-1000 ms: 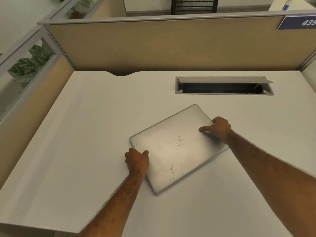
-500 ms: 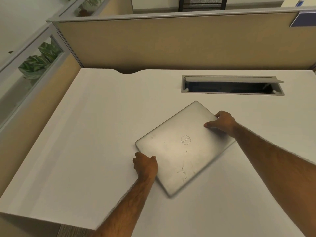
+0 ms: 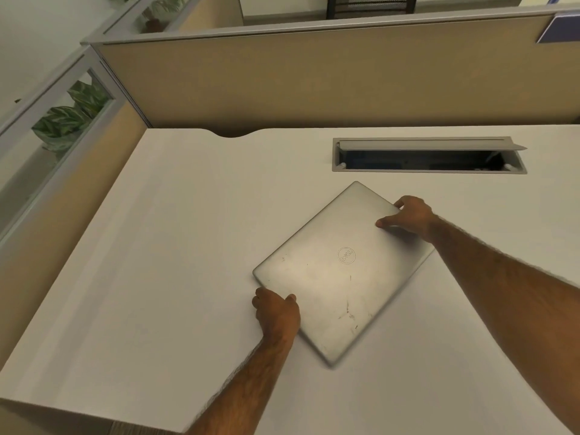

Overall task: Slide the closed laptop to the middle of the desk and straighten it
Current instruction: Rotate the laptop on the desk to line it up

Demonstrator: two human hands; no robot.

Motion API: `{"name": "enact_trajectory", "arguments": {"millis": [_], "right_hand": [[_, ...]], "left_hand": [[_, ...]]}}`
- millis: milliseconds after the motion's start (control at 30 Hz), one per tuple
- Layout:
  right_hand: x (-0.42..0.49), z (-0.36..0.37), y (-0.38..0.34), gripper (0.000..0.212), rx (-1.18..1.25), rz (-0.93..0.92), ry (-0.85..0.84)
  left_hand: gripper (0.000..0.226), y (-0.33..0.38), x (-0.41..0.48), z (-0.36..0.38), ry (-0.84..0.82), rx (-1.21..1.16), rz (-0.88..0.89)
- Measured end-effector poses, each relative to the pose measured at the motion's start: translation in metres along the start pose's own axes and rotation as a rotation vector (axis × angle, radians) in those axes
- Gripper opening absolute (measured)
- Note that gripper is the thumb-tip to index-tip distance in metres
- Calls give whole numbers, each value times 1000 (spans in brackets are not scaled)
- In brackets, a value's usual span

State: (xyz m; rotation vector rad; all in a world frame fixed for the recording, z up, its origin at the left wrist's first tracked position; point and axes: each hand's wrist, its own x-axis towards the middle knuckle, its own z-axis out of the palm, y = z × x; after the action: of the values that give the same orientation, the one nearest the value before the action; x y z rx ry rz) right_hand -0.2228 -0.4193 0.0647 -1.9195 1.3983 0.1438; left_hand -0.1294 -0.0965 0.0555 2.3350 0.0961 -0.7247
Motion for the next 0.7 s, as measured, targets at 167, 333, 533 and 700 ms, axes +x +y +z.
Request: {"name": "enact_trajectory", "arguments": {"millis": [167,333,533,700], "right_hand": [[-2,1,1,82,-32,17,16],[-9,7,1,80,-57,39,76],[-45,25,23,63,237,188,392],[-97,47,39,61,424,335,379]], "left_hand": [[54,-3,1,0,-4,3,17],[50,-14,9,-5,-20,-39,47],[68,8,25,-19,163,196,190],[52,57,56,-12,-16,286,368]]}}
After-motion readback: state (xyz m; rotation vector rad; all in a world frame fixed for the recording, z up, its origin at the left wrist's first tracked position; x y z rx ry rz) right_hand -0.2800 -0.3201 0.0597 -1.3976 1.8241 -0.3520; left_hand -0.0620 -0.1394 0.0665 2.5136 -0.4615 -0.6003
